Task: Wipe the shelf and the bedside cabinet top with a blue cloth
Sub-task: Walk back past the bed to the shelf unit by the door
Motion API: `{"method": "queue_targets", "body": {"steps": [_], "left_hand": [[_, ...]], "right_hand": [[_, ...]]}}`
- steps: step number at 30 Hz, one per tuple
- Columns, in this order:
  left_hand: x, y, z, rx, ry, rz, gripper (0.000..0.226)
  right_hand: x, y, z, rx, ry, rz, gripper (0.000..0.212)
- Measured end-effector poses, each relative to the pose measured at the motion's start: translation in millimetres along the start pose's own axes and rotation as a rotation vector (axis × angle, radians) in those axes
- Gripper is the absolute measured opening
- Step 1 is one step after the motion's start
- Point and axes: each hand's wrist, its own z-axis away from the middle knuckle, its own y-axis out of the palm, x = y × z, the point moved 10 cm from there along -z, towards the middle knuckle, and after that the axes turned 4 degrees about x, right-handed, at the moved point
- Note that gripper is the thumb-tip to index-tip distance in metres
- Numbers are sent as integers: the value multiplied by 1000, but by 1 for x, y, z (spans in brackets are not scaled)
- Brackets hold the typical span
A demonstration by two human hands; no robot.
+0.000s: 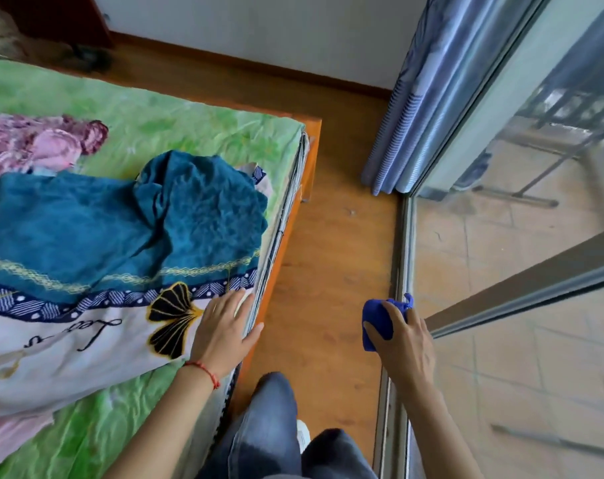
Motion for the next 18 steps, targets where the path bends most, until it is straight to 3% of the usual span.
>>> {"method": "queue_targets", "body": {"steps": [11, 18], "left_hand": [[16, -45, -199, -8, 78, -7, 79], [19, -90, -325, -20, 131, -35, 61]], "right_hand": [[7, -9, -176, 1, 92, -34, 45], [20, -39, -286, -56, 159, -90, 47]]}}
